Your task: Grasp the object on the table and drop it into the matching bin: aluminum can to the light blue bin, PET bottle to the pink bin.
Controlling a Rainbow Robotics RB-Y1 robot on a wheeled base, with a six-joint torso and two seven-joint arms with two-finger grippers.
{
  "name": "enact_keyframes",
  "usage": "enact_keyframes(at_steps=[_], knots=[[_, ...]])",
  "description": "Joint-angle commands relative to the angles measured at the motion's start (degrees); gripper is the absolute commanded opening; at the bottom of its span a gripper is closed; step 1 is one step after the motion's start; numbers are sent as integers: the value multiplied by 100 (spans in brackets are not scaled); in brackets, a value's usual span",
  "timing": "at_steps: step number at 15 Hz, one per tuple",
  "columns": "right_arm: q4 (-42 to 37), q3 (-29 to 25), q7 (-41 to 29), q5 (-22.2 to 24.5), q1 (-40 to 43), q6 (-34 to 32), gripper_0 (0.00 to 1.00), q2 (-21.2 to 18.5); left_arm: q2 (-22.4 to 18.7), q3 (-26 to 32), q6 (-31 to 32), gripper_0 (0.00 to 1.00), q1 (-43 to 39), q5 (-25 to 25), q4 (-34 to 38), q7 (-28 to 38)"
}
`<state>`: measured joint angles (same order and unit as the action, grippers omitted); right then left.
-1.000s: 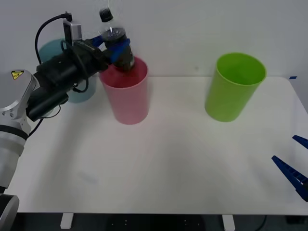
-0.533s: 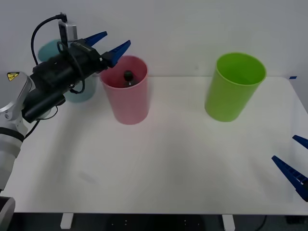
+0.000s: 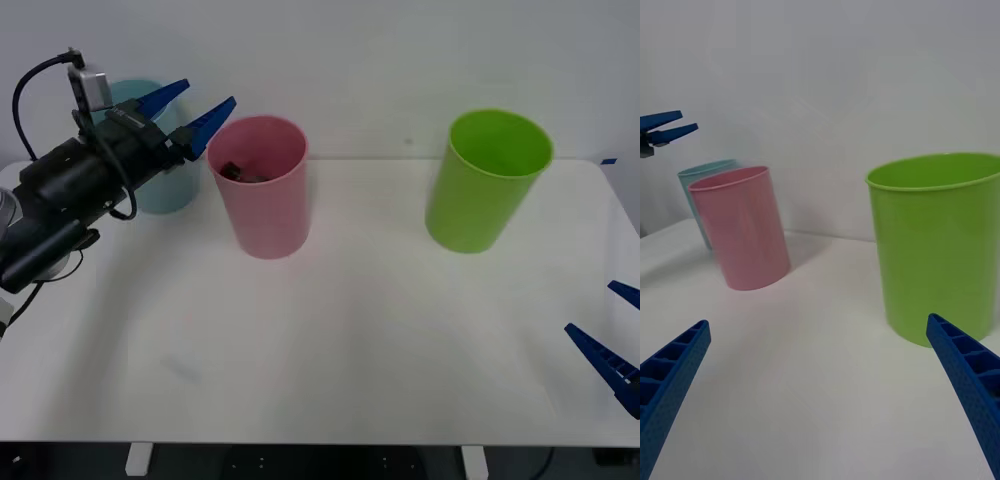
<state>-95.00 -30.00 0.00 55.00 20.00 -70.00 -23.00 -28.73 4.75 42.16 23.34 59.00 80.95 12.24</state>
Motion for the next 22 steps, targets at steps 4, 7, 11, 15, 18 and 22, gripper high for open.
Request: enact_keyframes(at_steps=[4, 7, 11, 15, 18, 22], knots=[[0, 0, 0, 0, 0, 0, 100, 0, -72, 843, 478, 100, -1279, -2, 940, 6], [0, 0, 0, 0, 0, 0, 100, 0, -98, 1388, 900, 100, -1877, -2, 1248, -3], [0, 0, 0, 0, 0, 0, 100, 0, -142, 1968, 1480, 100, -2378, -2, 1265, -73], [0, 0, 0, 0, 0, 0, 100, 0, -160, 2390, 1990, 100, -2738, 191, 1265, -152], [0, 0, 0, 0, 0, 0, 100, 0, -221, 2539, 2113, 100, -3063, 226, 1265, -583], [0, 0, 0, 0, 0, 0, 100, 0, -265, 2697, 2420, 100, -3415, 411, 1274, -776]])
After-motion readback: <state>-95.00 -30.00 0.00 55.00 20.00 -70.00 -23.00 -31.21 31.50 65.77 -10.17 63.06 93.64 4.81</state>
